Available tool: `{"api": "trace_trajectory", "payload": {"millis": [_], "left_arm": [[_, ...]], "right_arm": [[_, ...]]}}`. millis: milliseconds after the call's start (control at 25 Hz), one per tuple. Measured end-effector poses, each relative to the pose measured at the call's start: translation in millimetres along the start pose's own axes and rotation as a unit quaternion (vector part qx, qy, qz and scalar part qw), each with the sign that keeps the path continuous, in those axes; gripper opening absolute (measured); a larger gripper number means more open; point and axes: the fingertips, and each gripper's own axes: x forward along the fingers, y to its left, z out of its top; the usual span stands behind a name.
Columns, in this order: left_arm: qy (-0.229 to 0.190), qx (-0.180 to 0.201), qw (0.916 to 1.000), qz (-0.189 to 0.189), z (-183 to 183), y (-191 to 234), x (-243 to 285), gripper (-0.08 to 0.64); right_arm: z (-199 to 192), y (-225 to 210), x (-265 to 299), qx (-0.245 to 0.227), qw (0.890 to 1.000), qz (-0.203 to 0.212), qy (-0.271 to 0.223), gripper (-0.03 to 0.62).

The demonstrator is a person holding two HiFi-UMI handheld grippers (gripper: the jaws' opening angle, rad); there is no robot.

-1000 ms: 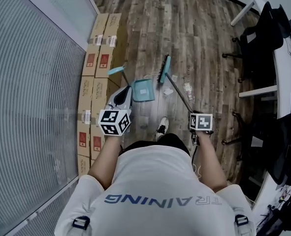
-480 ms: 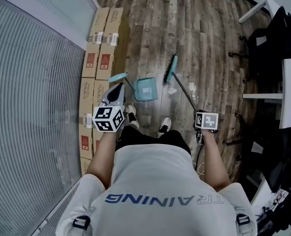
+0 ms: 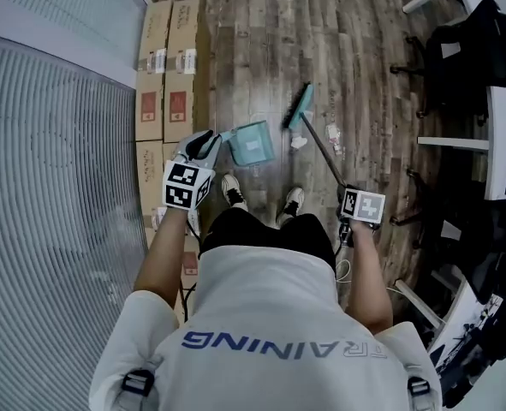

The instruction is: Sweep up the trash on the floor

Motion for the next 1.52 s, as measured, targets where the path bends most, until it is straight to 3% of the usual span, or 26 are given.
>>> {"api": "trace_trajectory", "payload": {"millis": [80, 160, 280, 440, 520, 640, 880, 1000, 1120, 1280, 1520], "left_arm": [[0.047, 0.03, 0.9984, -0.01, -19.5, 4.4, 12.3, 0.108], [0.1, 0.074, 0.9919, -0.025, -38.7, 4.1, 28.3, 0.199], [0.164, 0.139, 0.9755, -0.046, -62.3, -2.1, 55.9, 0.23], [0.238, 0.185, 0.9502, -0.076, -98.4, -9.8, 91.8, 0.256], [0.259, 0.206, 0.9417, -0.062, -110.6, -3.9, 103.5, 0.256], [0.26, 0.225, 0.9383, -0.034, -106.0, 6.0, 113.2, 0.179], [0.305, 0.245, 0.919, -0.049, -126.6, 5.2, 111.6, 0.152], [0.304, 0.258, 0.9157, -0.049, -127.9, 3.0, 110.8, 0.127], [0.309, 0.255, 0.9132, -0.073, -129.6, -2.9, 110.9, 0.107], [0.3, 0.241, 0.9188, -0.088, -128.4, -7.0, 113.7, 0.101], [0.283, 0.229, 0.9265, -0.095, -126.0, -8.8, 116.1, 0.101]], "right_arm": [[-2.6, 6.1, 4.4, 0.003, 1.0, 0.008, 0.007, 0.109], [-4.1, 8.3, 9.3, 0.005, 1.0, 0.023, 0.014, 0.109], [-3.8, 5.2, 16.3, 0.004, 0.999, 0.044, 0.025, 0.109], [-2.3, -6.5, 20.8, -0.021, 0.998, 0.046, 0.038, 0.109], [-3.7, -16.1, 21.2, -0.034, 0.998, 0.038, 0.045, 0.109], [-5.7, -38.4, 20.2, -0.051, 0.997, 0.017, 0.054, 0.109], [-11.0, -78.1, 21.7, -0.04, 0.997, -0.012, 0.065, 0.109], [-12.1, -93.2, 21.6, -0.034, 0.997, -0.022, 0.067, 0.109], [-13.1, -100.6, 19.7, -0.048, 0.995, -0.038, 0.081, 0.109], [-16.2, -114.8, 28.9, -0.129, 0.983, -0.085, 0.096, 0.109], [-30.2, -100.6, 62.4, -0.241, 0.955, -0.109, 0.134, 0.11]]}}
